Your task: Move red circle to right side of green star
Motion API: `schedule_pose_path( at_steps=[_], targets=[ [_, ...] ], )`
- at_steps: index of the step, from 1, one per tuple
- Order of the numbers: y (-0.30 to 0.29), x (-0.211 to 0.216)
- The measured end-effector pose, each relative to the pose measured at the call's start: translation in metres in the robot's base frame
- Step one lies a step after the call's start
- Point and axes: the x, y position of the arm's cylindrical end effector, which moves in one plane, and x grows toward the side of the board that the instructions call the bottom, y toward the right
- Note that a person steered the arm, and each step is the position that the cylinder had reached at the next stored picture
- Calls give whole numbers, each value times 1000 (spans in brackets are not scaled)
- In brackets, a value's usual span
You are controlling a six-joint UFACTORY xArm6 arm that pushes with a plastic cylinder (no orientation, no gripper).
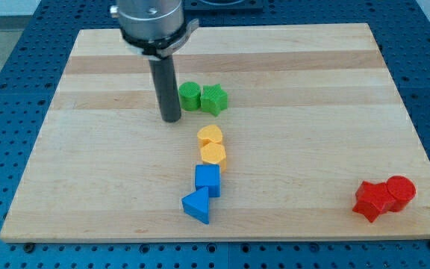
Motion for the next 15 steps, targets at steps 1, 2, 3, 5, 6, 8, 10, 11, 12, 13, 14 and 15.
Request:
schedule_pose_path(
  at_steps=[1,2,3,5,6,8,10,11,12,13,14,15],
  targets=[
    [65,12],
    [139,-4],
    [182,-4],
    [152,115],
    [153,168],
    [173,179],
    [245,178],
    [278,178],
    [278,178],
    [287,179],
    [320,178],
    [339,178]
  ],
)
